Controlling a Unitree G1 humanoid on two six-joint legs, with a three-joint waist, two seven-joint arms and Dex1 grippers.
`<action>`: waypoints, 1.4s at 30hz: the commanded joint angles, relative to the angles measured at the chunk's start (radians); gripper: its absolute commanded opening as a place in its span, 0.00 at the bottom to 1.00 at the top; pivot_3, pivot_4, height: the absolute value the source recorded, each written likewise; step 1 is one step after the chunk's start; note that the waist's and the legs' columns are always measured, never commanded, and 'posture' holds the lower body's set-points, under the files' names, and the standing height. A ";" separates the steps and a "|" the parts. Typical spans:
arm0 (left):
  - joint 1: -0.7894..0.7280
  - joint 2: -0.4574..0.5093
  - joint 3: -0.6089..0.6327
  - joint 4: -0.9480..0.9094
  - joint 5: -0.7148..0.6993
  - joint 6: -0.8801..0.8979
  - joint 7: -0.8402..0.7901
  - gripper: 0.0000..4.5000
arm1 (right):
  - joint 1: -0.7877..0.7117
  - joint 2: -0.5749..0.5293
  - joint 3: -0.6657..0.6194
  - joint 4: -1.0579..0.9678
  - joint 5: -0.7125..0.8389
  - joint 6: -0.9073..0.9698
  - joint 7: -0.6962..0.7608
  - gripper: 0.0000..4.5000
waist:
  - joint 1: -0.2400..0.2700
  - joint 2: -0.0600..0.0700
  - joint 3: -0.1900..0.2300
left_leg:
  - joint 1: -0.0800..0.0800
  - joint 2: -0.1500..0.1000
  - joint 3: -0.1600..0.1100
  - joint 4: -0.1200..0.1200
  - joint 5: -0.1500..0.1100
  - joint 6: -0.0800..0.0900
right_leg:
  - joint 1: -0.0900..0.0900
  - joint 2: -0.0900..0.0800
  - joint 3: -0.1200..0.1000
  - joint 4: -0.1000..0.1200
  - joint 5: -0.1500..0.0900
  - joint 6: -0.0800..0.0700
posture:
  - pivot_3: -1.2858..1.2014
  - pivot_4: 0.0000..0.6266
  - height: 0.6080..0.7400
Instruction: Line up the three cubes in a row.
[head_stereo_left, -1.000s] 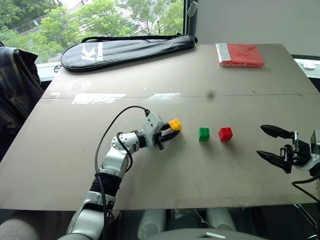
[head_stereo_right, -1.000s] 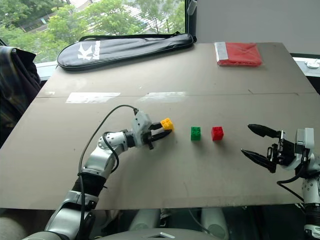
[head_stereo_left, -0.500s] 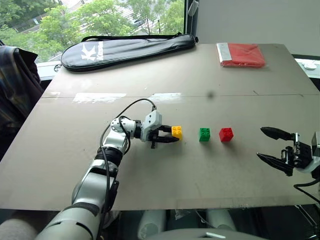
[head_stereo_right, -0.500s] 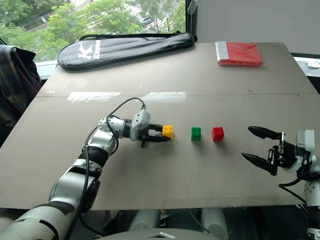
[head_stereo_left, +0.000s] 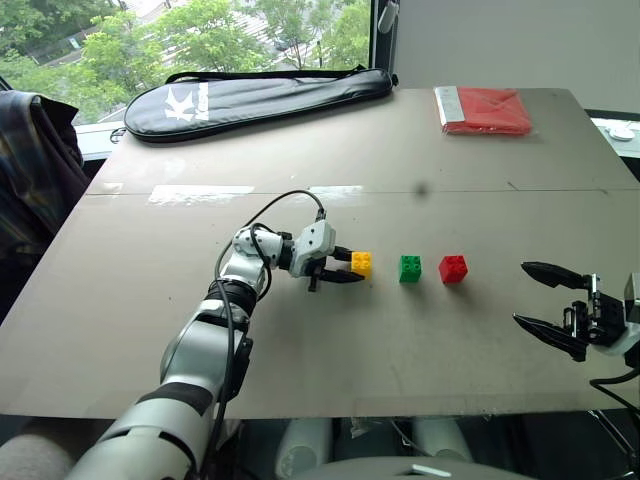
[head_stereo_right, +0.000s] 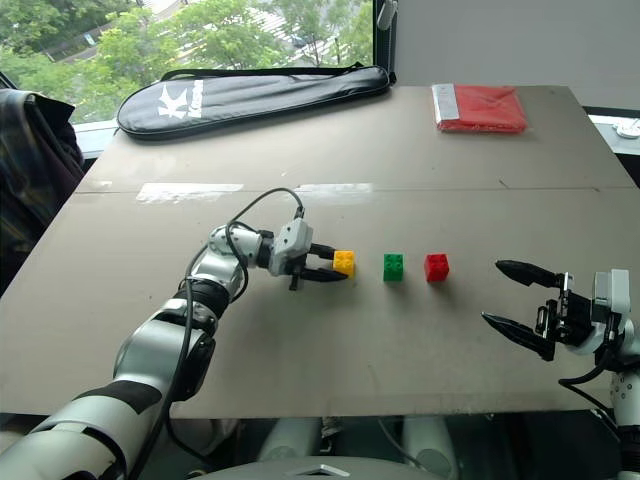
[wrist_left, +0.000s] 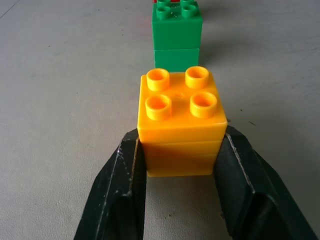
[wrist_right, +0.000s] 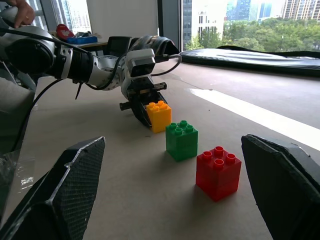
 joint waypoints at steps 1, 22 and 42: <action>-0.001 -0.007 -0.009 0.018 0.031 -0.015 0.002 0.75 | -0.003 -0.005 -0.038 -0.028 0.020 -0.014 0.000 1.00 | 0.000 0.000 0.000 | 0.000 0.000 0.000 0.000 0.000 0.000 | 0.000 0.000 0.000 0.000 0.000 0.000 | 0.52 0.24 0.75; 0.148 0.128 0.077 -0.150 -0.035 -0.012 0.010 0.98 | -0.049 -0.008 -0.013 0.020 -0.005 -0.019 0.026 1.00 | -0.033 0.000 0.000 | 0.002 0.004 -0.003 0.002 0.000 0.000 | 0.000 0.004 0.001 0.004 0.000 0.000 | 0.52 0.24 0.75; 1.054 0.222 0.238 -1.418 -0.149 0.691 0.629 0.98 | -0.015 0.015 0.053 0.103 -0.228 -0.132 -0.144 1.00 | -0.012 0.003 0.001 | 0.003 0.006 -0.001 0.001 0.000 0.000 | -0.002 -0.001 0.005 0.004 -0.005 -0.001 | 0.52 0.24 0.75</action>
